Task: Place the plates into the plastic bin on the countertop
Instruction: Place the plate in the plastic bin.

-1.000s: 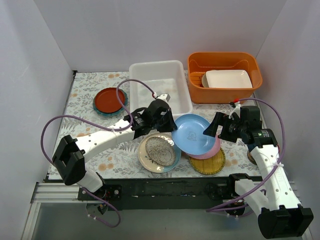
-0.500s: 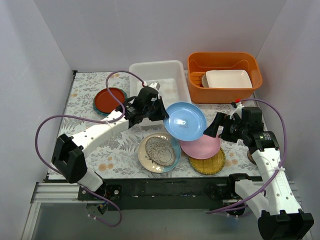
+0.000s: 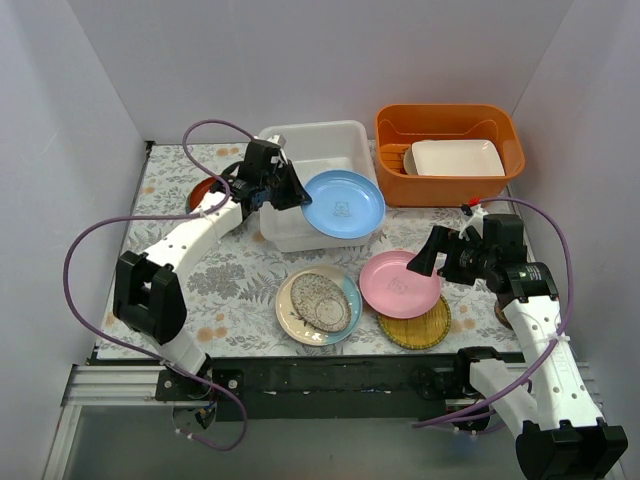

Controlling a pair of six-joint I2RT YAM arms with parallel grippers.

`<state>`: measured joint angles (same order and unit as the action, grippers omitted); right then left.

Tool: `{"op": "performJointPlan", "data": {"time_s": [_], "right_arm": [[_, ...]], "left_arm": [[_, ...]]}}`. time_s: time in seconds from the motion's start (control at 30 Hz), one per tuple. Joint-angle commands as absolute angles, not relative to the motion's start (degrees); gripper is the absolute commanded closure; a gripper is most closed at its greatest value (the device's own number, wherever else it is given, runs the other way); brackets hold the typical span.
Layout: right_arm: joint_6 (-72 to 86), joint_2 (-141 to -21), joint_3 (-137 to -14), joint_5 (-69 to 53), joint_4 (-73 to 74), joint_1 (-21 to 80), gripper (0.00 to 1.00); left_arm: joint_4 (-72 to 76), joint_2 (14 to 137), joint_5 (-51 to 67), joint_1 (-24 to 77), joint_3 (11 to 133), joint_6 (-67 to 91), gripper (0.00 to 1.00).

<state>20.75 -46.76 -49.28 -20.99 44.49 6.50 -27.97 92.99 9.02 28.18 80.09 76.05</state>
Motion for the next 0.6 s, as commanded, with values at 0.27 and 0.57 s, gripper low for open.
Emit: {"op": "performJointPlan", "data": {"time_s": [0.27, 0.57], "right_arm": [[19.07, -46.5, -49.31, -21.8, 45.0, 6.68, 0.02], [18.9, -45.18, -47.9, -22.06, 45.53, 6.77, 0.02]], "left_arm": [[-29.09, 98.87, 14.59, 23.47, 91.22, 74.18, 1.0], [-31.46, 102.04, 13.54, 21.54, 96.41, 73.56, 1.0]]}}
